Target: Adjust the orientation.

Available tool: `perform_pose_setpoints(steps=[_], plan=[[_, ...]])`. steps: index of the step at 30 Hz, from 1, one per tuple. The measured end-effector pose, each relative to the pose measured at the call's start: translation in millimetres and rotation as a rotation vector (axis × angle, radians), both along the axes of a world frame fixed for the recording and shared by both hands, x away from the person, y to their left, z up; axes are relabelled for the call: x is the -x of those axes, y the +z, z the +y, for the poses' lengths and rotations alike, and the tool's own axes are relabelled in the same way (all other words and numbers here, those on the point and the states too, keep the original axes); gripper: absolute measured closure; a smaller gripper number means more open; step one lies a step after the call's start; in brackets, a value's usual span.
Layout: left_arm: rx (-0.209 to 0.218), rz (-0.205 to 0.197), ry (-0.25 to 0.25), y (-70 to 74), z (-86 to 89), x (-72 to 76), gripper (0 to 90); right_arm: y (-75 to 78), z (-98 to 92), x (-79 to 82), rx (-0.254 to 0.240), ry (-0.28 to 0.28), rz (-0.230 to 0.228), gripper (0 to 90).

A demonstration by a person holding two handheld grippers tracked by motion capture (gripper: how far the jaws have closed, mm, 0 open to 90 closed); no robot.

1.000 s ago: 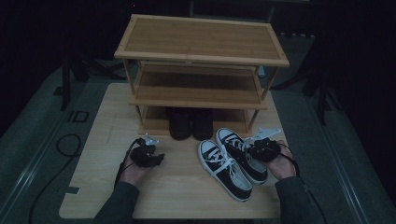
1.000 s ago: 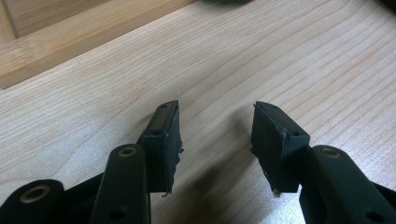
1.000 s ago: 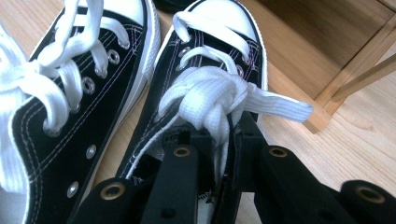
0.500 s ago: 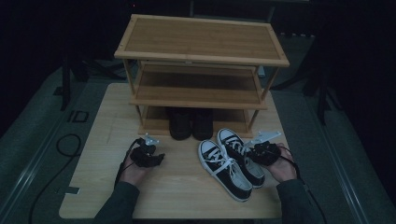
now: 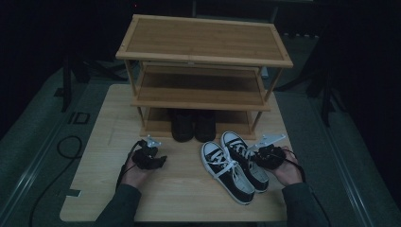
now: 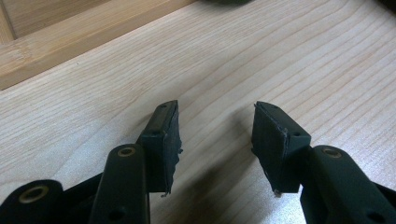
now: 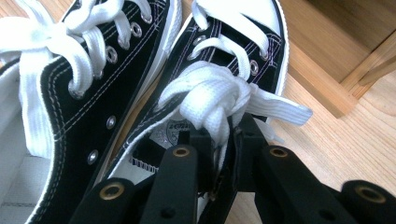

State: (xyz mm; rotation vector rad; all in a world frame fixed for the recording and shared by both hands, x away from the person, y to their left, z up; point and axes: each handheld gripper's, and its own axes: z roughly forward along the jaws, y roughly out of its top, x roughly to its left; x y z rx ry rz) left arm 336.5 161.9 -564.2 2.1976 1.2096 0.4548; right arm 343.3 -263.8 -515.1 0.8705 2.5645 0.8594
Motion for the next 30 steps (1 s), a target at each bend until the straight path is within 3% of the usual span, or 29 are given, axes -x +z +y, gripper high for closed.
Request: perform_pose_setpoints(steps=[4, 11, 23, 30], plan=[[0.0, 0.0, -0.001, 0.0, 0.1, 0.0, 51.9, 0.6, -0.1, -2.5, 0.016, -0.005, 0.043, 79.8], [0.0, 0.001, -0.004, 0.1, 0.2, -0.4, 51.8, 3.8, 0.4, -1.8, 0.037, -0.008, 0.059, 75.2], [0.001, 0.0, -0.005, -0.1, -0.1, 0.1, 51.0, 17.4, -7.7, 2.9, 0.02, -0.008, 0.083, 59.6], [0.0, 0.0, -0.005, -0.2, -0.2, 0.1, 50.8, 31.7, -15.9, 10.4, -0.016, -0.006, 0.061, 51.8]])
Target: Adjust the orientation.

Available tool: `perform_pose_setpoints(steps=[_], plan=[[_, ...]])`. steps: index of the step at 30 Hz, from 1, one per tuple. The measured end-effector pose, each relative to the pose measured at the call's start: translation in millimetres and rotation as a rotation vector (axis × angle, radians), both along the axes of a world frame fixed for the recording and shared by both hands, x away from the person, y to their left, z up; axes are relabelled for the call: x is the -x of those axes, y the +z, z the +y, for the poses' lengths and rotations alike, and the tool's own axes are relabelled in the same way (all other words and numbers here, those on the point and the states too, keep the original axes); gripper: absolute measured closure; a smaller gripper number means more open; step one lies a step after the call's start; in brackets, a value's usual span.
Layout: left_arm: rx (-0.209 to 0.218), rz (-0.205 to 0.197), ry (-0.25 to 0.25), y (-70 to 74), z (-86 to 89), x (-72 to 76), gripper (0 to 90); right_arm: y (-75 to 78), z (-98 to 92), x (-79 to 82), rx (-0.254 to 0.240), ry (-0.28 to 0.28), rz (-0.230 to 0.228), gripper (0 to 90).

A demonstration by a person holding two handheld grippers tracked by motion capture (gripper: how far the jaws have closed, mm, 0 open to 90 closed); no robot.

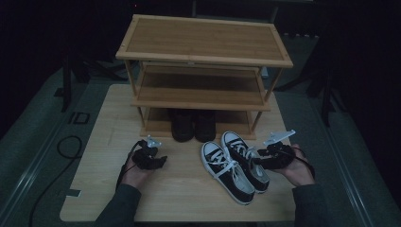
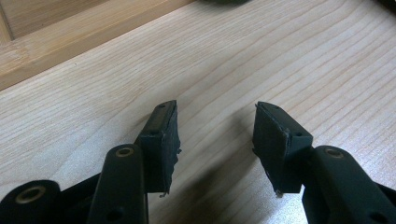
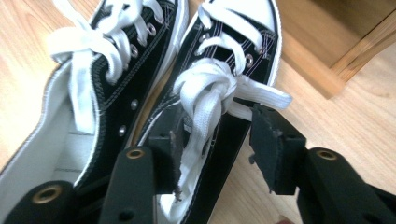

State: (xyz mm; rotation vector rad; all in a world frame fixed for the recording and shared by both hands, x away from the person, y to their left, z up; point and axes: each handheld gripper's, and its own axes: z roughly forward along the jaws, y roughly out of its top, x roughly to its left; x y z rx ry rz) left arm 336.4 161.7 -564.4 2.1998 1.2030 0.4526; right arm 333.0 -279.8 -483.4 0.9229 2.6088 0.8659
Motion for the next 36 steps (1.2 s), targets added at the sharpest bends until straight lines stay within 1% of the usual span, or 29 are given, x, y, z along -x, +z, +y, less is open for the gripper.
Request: perform_pose_setpoints(steps=[7, 11, 16, 20, 23, 26, 33, 36], plan=[[-0.001, 0.001, -0.001, 0.1, -0.2, 0.3, 50.6, 20.3, -6.4, 8.2, -0.05, -0.016, -0.045, 47.1], [-0.001, 0.001, -0.002, 0.1, -0.2, 0.3, 50.6, 24.0, -4.7, 13.3, -0.057, -0.008, -0.058, 47.1], [-0.001, 0.001, -0.001, 0.0, -0.3, 0.4, 50.5, 21.5, -0.3, 19.8, -0.064, 0.01, -0.067, 48.9], [-0.001, 0.001, -0.001, 0.1, -0.6, 0.8, 50.4, 17.2, 3.7, 25.0, -0.065, 0.014, -0.057, 49.4], [-0.002, 0.001, -0.001, 0.1, -0.6, 0.8, 50.3, 13.8, 5.9, 27.7, -0.058, 0.021, -0.057, 49.6], [-0.002, 0.001, -0.001, 0.0, -0.6, 0.8, 50.3, 11.0, 6.6, 30.0, -0.063, 0.024, -0.057, 49.6], [-0.001, 0.0, -0.002, -0.1, -0.6, 0.7, 50.2, 5.8, 8.2, 32.5, -0.071, 0.022, -0.046, 49.6], [-0.001, 0.0, -0.002, -0.1, -0.7, 0.7, 50.2, 3.3, 11.3, 34.1, -0.065, 0.028, -0.034, 49.2]])
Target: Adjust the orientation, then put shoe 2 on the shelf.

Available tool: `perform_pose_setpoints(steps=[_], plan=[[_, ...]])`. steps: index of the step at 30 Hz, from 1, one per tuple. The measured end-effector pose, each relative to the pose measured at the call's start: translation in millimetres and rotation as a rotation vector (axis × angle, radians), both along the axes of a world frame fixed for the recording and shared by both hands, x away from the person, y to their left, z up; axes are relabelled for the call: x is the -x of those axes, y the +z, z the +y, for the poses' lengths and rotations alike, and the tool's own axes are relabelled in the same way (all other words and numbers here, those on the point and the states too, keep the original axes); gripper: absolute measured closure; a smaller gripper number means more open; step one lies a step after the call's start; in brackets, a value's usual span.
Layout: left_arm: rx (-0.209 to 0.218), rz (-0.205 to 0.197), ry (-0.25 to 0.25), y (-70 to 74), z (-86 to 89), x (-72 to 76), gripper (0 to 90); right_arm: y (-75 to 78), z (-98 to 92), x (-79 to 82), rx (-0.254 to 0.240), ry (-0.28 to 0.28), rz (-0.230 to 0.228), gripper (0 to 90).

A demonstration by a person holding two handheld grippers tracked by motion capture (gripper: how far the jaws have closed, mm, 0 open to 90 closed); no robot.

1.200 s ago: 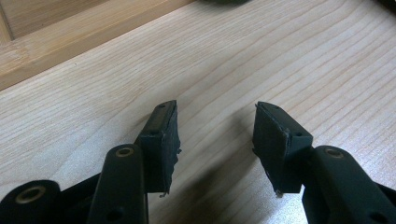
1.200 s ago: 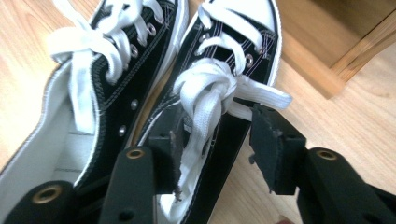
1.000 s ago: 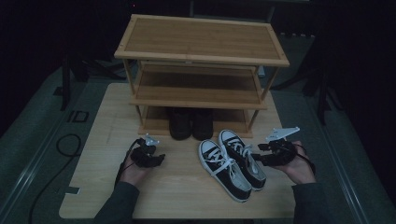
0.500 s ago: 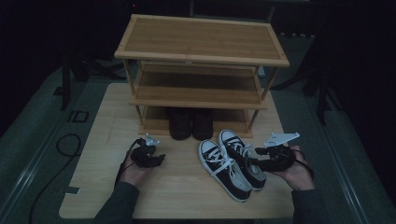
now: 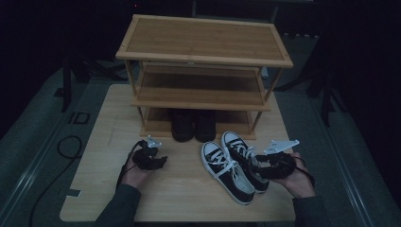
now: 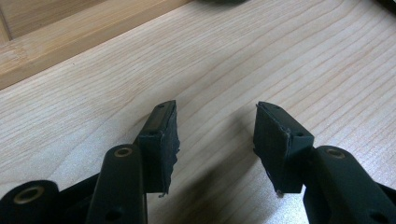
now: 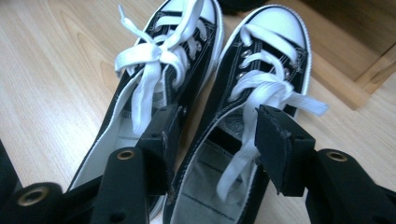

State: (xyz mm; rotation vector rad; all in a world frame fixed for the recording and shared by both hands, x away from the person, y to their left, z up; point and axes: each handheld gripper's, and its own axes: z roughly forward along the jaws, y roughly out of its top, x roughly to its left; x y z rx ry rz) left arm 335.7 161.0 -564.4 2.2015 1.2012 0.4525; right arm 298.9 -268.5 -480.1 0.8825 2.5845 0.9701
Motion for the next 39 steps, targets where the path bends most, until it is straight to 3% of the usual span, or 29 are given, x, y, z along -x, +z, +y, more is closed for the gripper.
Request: perform_pose_setpoints(steps=[9, 14, 19, 27, 39], plan=[[0.001, -0.002, -0.002, -0.1, 0.0, -0.2, 50.2, -8.9, 12.5, 2.7, 0.053, 0.01, 0.003, 43.6], [0.001, -0.001, -0.003, -0.1, 0.0, -0.2, 50.2, -11.3, 18.2, 3.4, 0.054, 0.002, 0.017, 39.5], [0.001, -0.001, -0.005, -0.1, 0.2, -0.3, 50.2, -12.9, 17.5, 2.5, 0.02, -0.036, 0.04, 39.7], [0.001, -0.001, -0.005, -0.1, 0.1, -0.4, 50.2, -18.1, 19.9, 1.9, 0.046, -0.073, 0.052, 40.3], [0.001, -0.001, -0.004, -0.1, -0.1, -0.3, 50.1, -24.1, 29.3, -1.7, 0.029, -0.097, 0.062, 36.2]])
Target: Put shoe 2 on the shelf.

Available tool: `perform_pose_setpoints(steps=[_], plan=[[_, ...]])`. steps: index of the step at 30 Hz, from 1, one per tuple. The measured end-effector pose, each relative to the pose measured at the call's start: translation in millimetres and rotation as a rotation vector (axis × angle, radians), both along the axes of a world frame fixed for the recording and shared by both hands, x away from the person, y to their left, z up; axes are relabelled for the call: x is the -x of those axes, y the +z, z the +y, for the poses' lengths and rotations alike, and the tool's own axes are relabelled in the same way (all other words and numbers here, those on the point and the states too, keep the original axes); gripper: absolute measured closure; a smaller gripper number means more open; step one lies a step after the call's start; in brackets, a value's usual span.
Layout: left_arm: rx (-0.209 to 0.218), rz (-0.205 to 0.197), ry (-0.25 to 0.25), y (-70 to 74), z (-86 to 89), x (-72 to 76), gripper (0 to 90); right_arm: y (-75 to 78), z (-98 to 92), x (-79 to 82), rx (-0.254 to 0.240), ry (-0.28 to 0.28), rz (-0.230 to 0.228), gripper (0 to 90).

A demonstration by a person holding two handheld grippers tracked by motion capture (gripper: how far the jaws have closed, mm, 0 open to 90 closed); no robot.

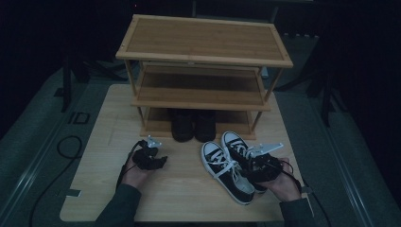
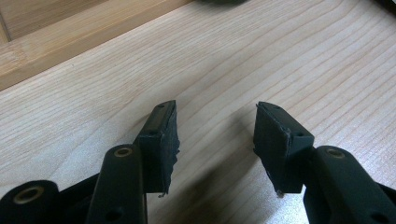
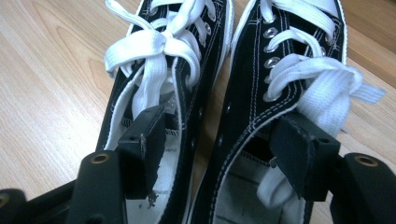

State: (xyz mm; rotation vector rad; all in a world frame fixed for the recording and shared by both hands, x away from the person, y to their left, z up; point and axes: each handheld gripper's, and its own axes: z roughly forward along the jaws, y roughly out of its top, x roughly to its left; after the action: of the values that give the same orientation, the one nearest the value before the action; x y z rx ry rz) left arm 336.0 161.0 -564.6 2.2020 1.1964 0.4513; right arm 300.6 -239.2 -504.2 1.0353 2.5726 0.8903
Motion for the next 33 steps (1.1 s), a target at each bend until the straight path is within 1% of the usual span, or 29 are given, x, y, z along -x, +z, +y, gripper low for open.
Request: perform_pose_setpoints(steps=[5, 7, 10, 13, 16, 19, 21, 23, 24, 26, 28, 30, 31, 32, 33], plan=[[-0.001, 0.0, 0.0, 0.1, -0.2, 0.2, 50.1, -1.6, 5.2, 0.7, 0.012, 0.008, -0.004, 37.5], [0.0, 0.0, 0.0, 0.0, -0.2, 0.2, 50.1, -3.0, 7.9, 0.9, 0.026, 0.02, -0.008, 39.4], [-0.001, 0.001, 0.0, 0.1, -0.1, 0.2, 50.1, -5.6, 11.4, 0.2, 0.037, 0.011, -0.011, 43.3], [-0.001, 0.0, 0.0, 0.1, -0.2, 0.2, 50.1, -7.7, 14.6, -1.4, 0.048, -0.01, -0.007, 47.3], [-0.001, 0.001, 0.0, 0.1, -0.2, 0.3, 50.1, -10.2, 17.8, -3.8, 0.061, -0.016, -0.007, 52.2], [-0.001, 0.001, 0.0, 0.1, -0.3, 0.4, 50.0, -13.7, 20.1, -7.9, 0.064, -0.017, 0.011, 54.7], [-0.001, 0.002, 0.001, 0.2, -0.4, 0.4, 50.0, -14.4, 20.2, -10.1, 0.065, -0.028, 0.019, 56.5], [-0.001, 0.002, 0.0, 0.2, -0.3, 0.4, 50.0, -14.4, 19.5, -11.5, 0.05, -0.023, 0.039, 61.9], [-0.001, 0.001, 0.0, 0.1, -0.3, 0.4, 50.0, -14.1, 19.5, -12.0, 0.044, -0.015, 0.05, 62.6], [-0.002, 0.002, 0.0, 0.2, -0.4, 0.4, 50.0, -14.6, 19.3, -14.2, 0.037, -0.025, 0.063, 61.3], [-0.001, 0.001, 0.0, 0.1, -0.4, 0.4, 50.0, -15.4, 19.6, -14.9, 0.032, -0.029, 0.069, 60.6], [-0.001, 0.001, 0.001, 0.1, -0.5, 0.4, 49.9, -17.0, 21.8, -15.5, 0.042, -0.04, 0.065, 60.5], [-0.001, 0.001, 0.001, 0.1, -0.5, 0.4, 49.9, -18.2, 23.5, -16.0, 0.053, -0.043, 0.061, 63.4], [-0.001, 0.001, 0.001, 0.1, -0.4, 0.4, 49.9, -18.2, 23.5, -16.0, 0.053, -0.043, 0.061, 63.4], [-0.002, 0.001, 0.001, 0.2, -0.4, 0.4, 49.9, -18.4, 24.1, -16.3, 0.056, -0.05, 0.065, 65.4]])
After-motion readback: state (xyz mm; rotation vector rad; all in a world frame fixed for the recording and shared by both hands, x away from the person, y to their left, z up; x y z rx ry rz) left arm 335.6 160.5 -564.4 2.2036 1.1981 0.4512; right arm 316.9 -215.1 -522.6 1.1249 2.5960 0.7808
